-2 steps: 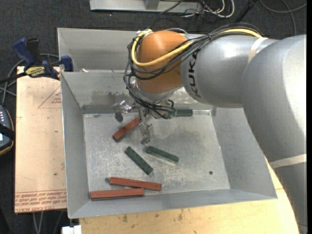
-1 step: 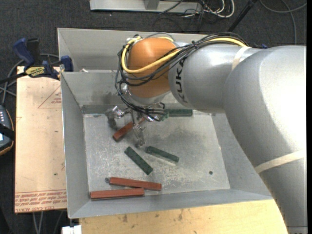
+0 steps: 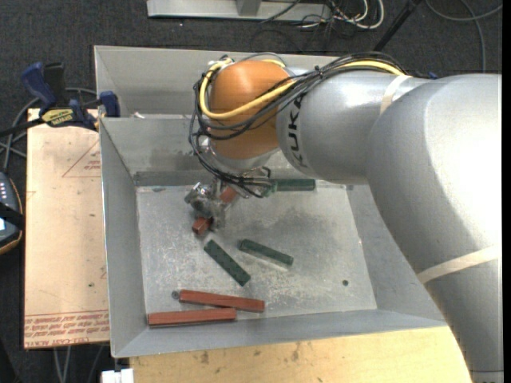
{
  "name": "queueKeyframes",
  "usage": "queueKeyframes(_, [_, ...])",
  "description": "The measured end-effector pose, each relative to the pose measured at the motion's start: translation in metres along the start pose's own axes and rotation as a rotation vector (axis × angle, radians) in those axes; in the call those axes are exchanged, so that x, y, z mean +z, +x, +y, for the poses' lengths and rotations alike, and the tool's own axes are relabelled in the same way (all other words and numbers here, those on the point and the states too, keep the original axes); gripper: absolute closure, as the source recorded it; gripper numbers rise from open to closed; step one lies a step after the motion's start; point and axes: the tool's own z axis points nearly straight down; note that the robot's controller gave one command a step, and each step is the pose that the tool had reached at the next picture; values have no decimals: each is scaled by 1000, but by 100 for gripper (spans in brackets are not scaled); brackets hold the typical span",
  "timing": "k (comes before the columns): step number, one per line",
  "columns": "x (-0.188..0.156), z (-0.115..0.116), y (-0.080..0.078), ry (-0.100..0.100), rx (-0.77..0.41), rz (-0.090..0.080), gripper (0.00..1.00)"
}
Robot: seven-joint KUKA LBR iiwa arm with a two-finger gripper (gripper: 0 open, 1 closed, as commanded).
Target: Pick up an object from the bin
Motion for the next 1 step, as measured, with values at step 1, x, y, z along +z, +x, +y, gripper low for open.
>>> queueKeyframes(1, [-149,20,-19,5,-232,-8,100])
